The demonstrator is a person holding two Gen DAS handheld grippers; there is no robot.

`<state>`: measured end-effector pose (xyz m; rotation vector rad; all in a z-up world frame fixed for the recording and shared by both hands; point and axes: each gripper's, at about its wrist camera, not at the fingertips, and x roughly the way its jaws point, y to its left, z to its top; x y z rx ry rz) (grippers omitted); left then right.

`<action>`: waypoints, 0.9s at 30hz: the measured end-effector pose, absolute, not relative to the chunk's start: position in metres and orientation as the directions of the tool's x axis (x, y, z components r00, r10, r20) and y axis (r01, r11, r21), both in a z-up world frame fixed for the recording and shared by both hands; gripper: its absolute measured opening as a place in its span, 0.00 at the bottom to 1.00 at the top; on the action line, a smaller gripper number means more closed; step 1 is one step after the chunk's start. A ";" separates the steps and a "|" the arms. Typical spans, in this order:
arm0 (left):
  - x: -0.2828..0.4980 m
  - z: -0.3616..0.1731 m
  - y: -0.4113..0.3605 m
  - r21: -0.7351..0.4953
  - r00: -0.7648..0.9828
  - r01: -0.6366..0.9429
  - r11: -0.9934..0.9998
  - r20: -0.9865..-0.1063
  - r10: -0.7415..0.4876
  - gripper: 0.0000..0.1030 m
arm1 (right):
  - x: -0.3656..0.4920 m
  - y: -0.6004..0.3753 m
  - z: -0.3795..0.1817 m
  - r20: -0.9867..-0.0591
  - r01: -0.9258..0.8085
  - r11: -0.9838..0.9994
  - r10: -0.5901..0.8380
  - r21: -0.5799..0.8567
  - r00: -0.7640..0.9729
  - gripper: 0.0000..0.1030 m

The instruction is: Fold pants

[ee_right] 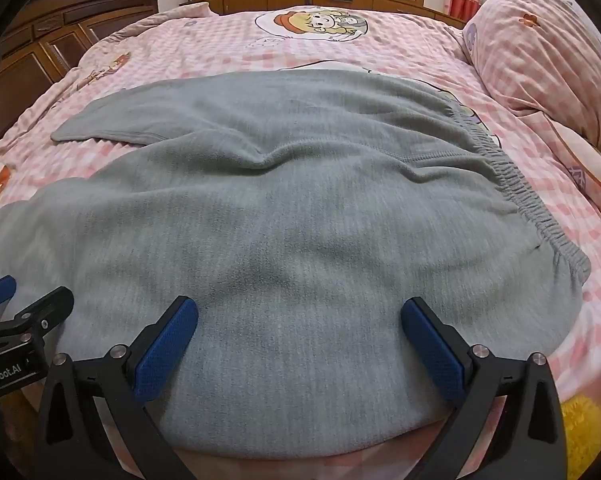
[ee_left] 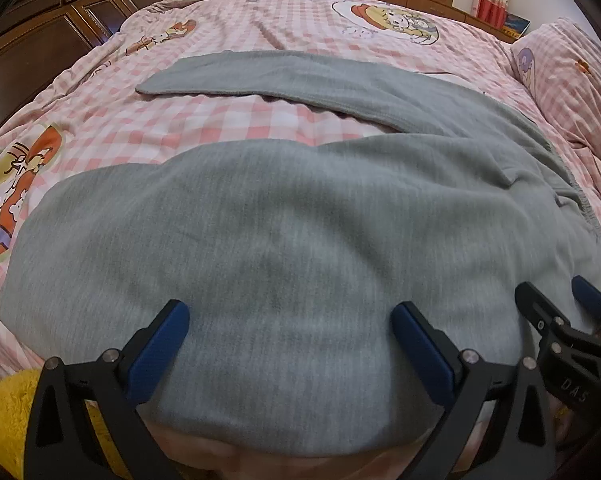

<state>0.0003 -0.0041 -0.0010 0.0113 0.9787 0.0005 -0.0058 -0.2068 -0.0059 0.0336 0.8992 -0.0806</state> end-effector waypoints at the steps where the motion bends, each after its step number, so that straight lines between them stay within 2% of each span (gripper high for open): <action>1: 0.000 -0.001 -0.003 0.010 0.559 0.008 1.000 -0.829 0.004 1.00 | -0.006 -0.206 -0.006 -0.783 0.084 0.996 -0.057 -0.006 0.620 1.00; 19: -0.004 0.000 -0.002 0.002 0.581 0.002 1.000 -0.814 0.000 1.00 | -0.006 -0.207 -0.007 -0.783 0.083 0.996 -0.059 -0.009 0.619 1.00; 27: -0.002 0.000 -0.002 0.005 0.553 0.002 1.000 -0.833 0.003 1.00 | -0.006 -0.206 -0.006 -0.784 0.085 0.996 -0.060 -0.010 0.618 1.00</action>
